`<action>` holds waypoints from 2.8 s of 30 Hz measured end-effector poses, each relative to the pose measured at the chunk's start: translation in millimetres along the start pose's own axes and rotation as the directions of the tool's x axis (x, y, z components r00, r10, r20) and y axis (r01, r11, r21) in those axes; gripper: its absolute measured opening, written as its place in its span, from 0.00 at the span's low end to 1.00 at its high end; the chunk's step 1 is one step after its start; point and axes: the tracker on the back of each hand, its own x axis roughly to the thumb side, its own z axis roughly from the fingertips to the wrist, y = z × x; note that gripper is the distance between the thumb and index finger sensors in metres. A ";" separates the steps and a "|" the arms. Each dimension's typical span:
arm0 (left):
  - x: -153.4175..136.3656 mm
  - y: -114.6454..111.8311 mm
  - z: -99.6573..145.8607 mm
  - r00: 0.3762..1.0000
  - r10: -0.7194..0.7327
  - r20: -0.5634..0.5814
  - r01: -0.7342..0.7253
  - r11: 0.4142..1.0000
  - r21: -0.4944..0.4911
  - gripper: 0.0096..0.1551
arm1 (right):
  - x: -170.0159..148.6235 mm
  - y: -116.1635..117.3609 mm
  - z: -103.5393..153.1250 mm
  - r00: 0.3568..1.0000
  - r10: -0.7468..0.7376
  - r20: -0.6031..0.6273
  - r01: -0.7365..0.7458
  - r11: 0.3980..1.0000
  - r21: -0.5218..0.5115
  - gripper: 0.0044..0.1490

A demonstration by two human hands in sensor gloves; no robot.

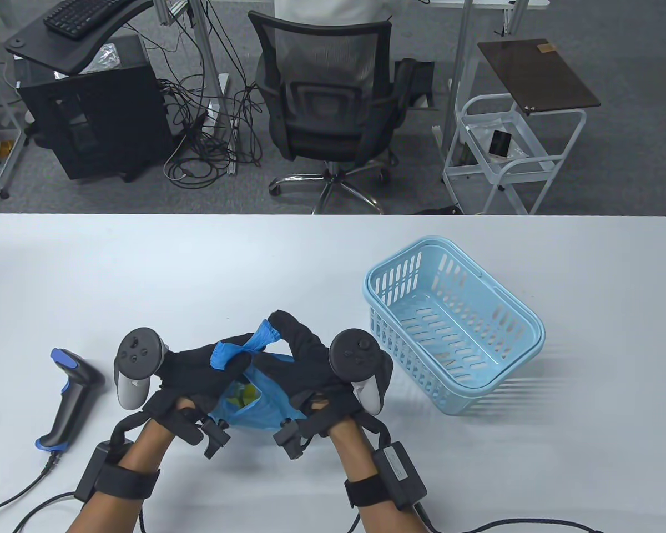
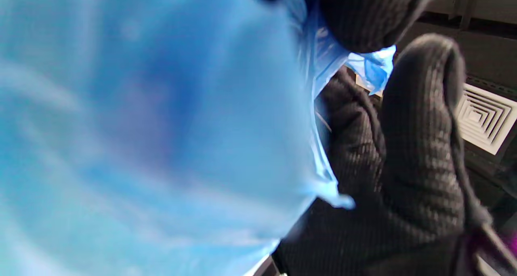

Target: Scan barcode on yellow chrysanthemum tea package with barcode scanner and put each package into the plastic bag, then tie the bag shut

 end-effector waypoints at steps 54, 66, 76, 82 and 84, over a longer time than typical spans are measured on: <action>-14.8 10.7 7.3 0.957 0.276 -0.085 -0.278 0.960 -0.019 0.25 | 13.4 29.5 23.3 0.732 0.650 0.206 -0.588 0.754 -0.293 0.54; 13.0 1.2 16.0 0.998 0.025 0.049 -0.020 0.996 -0.089 0.24 | 10.6 34.1 12.1 0.674 0.724 0.146 -0.661 0.679 -0.318 0.33; 20.0 3.3 26.3 0.977 -0.202 -0.068 0.210 0.966 0.153 0.26 | 7.6 33.2 16.4 0.617 0.783 0.074 -0.707 0.594 -0.384 0.30; 14.2 6.1 26.8 0.964 -0.216 -0.156 0.240 0.958 0.155 0.29 | 5.5 35.3 20.5 0.611 0.786 0.092 -0.712 0.597 -0.370 0.33; 8.4 6.1 25.5 0.972 -0.163 -0.167 0.184 0.976 0.115 0.29 | 3.8 37.2 22.4 0.597 0.797 0.098 -0.724 0.587 -0.363 0.33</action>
